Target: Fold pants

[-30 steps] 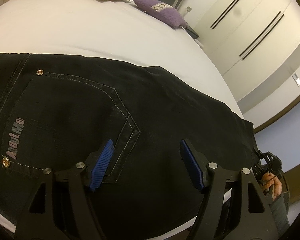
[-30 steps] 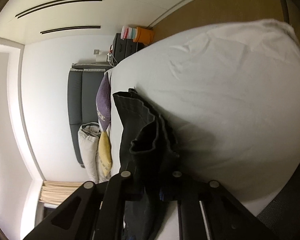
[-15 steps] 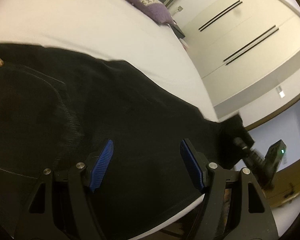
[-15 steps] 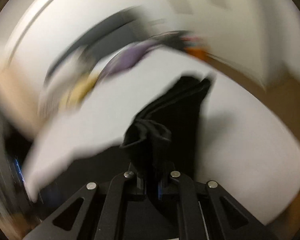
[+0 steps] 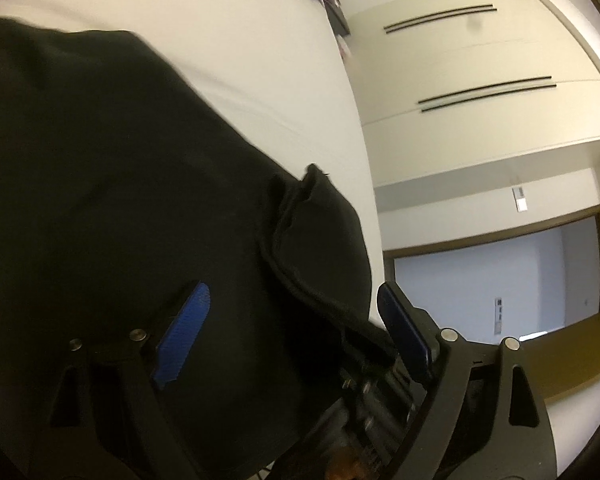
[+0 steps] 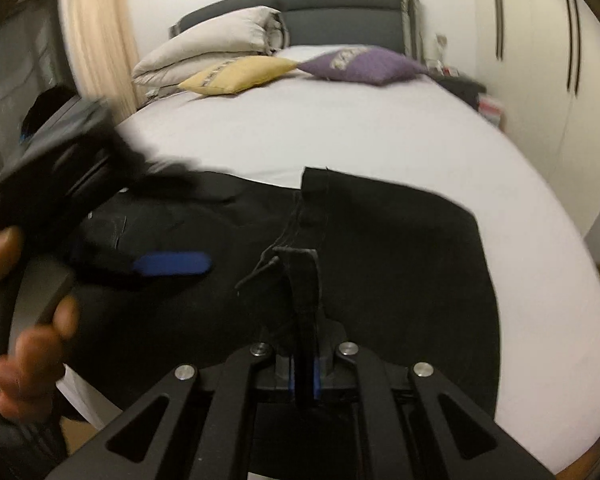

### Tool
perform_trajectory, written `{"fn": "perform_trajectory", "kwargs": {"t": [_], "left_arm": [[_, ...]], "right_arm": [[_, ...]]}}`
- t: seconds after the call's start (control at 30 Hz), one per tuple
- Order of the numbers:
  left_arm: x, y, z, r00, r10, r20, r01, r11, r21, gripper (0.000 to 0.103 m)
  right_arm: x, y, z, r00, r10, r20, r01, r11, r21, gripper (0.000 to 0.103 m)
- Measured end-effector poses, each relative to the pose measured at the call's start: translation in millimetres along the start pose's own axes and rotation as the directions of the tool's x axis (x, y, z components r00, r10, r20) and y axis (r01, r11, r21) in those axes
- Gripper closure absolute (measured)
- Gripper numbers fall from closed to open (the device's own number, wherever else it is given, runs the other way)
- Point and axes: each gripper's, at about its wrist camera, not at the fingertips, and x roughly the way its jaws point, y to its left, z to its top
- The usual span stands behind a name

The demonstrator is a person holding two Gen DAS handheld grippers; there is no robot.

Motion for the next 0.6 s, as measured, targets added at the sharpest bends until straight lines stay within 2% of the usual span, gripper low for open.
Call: {"fn": "perform_trajectory", "kwargs": {"t": [0.17,0.33,0.4,0.47,0.5,0.53,0.57,0.6], "left_arm": [[26,-15,12,0.996,0.053,-0.069,-0.050,0.998,0.036,0.015],[33,-22,16,0.995,0.054,-0.089,-0.052,0.998,0.028,0.015],[34,-25,16,0.994,0.045,-0.095,-0.042,0.999,0.030,0.015],[30,-26,12,0.994,0.029,-0.108,-0.025,0.999,0.041,0.017],[32,-28,12,0.993,0.017,-0.118,-0.011,0.999,0.049,0.026],[37,-29,10,0.991,0.009,-0.130,-0.002,0.999,0.053,0.048],[38,-30,9,0.989,0.005,-0.146,0.003,0.998,0.057,0.060],[38,-30,8,0.988,0.010,-0.152,0.000,0.998,0.062,0.077]], "right_arm": [[-12,10,-8,0.998,-0.030,0.059,0.035,0.995,-0.089,0.096],[-18,22,-12,0.993,-0.059,0.100,0.075,0.983,-0.168,0.096],[-19,31,-15,0.989,-0.084,0.120,0.110,0.968,-0.224,0.096],[-21,46,-21,0.980,-0.126,0.156,0.170,0.932,-0.320,0.096],[-22,52,-24,0.975,-0.140,0.170,0.194,0.914,-0.356,0.096],[-22,58,-26,0.971,-0.155,0.182,0.216,0.895,-0.389,0.096],[-22,64,-28,0.967,-0.167,0.193,0.235,0.877,-0.418,0.096],[-22,67,-30,0.963,-0.177,0.202,0.250,0.865,-0.435,0.096]]}}
